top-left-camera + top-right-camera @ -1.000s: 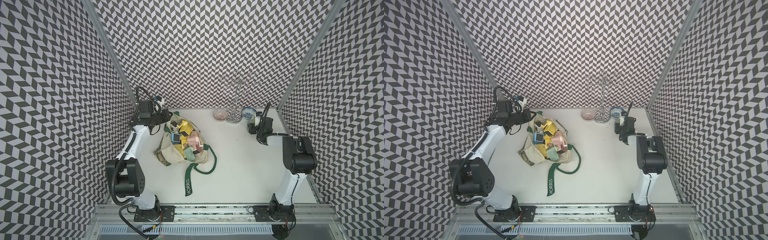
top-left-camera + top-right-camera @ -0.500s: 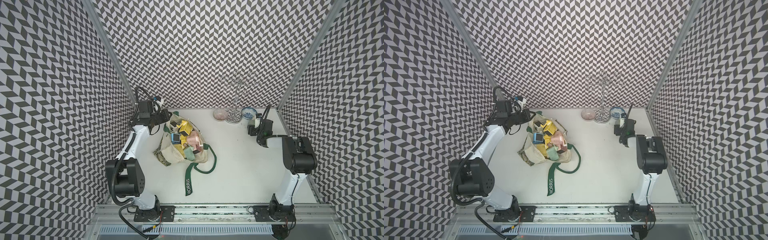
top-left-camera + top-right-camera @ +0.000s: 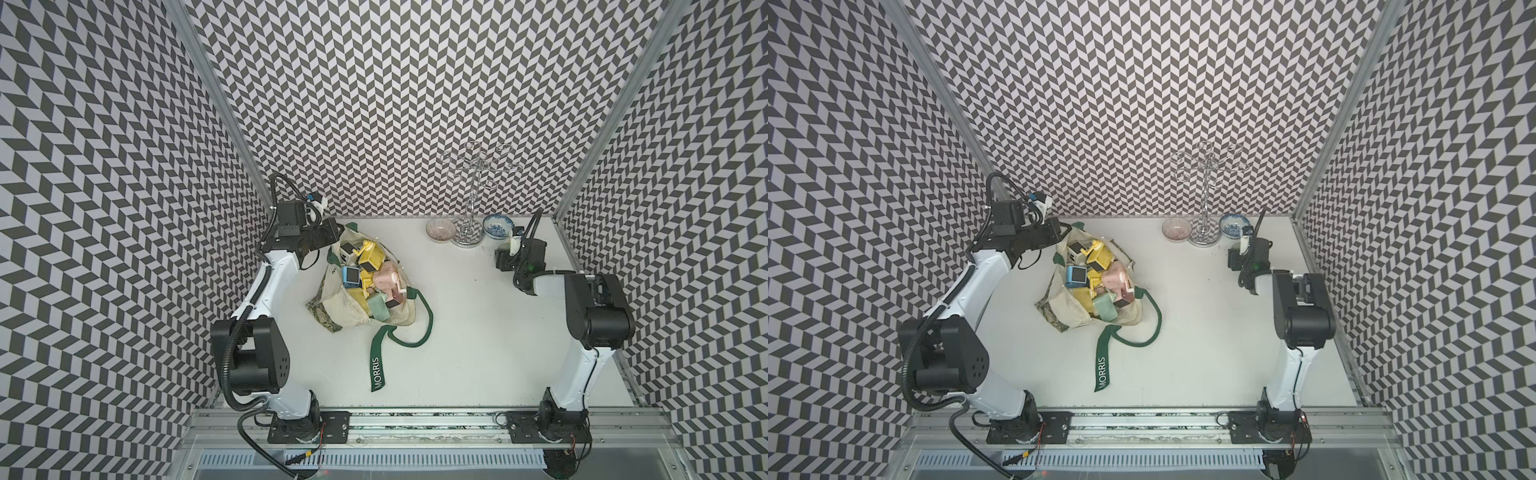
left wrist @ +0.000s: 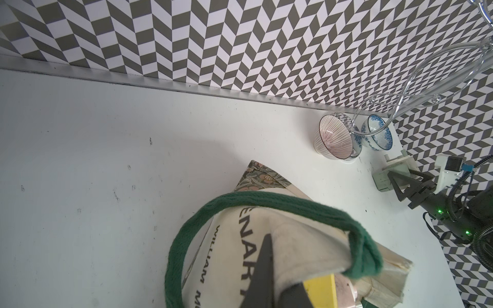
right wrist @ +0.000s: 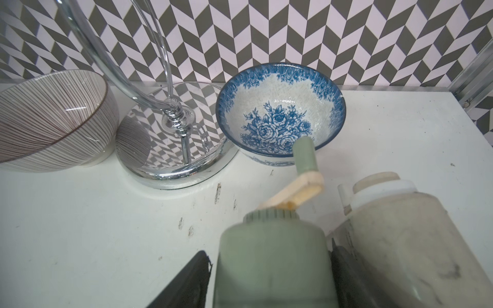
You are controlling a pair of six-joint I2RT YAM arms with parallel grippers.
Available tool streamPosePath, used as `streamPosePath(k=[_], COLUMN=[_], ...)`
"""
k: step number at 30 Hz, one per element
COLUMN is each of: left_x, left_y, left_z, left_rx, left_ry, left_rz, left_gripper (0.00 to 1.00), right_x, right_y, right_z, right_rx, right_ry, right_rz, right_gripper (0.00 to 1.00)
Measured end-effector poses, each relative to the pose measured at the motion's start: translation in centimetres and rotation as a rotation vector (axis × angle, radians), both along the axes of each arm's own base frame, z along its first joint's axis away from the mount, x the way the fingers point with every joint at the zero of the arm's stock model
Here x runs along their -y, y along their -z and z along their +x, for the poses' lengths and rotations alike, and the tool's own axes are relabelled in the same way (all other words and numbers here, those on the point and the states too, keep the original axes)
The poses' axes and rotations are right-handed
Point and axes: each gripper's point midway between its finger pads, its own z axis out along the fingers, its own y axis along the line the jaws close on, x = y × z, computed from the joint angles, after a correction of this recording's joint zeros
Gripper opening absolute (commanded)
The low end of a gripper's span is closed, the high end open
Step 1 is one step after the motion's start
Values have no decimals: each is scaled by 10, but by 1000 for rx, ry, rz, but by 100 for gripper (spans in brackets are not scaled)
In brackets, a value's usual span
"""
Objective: Take out the pencil sharpeners from the tote bags
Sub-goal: Place the pencil sharpener at the center of the board.
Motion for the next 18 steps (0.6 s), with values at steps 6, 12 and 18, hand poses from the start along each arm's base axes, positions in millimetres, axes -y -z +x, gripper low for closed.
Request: streamPosePath(k=[6, 12, 18], left_x=[0, 0, 0], left_y=[0, 0, 0], left_z=[0, 0, 0], left_rx=[0, 0, 0], left_ry=[0, 0, 0], left_rz=[0, 0, 0], left_gripper=[0, 0, 0], right_x=[0, 0, -3], right_y=[-1, -44, -116], right_z=[-3, -4, -18], right_rx=[-14, 62, 179], right_ry=[0, 3, 25], right_rz=[1, 7, 47], right_gripper=[72, 72, 73])
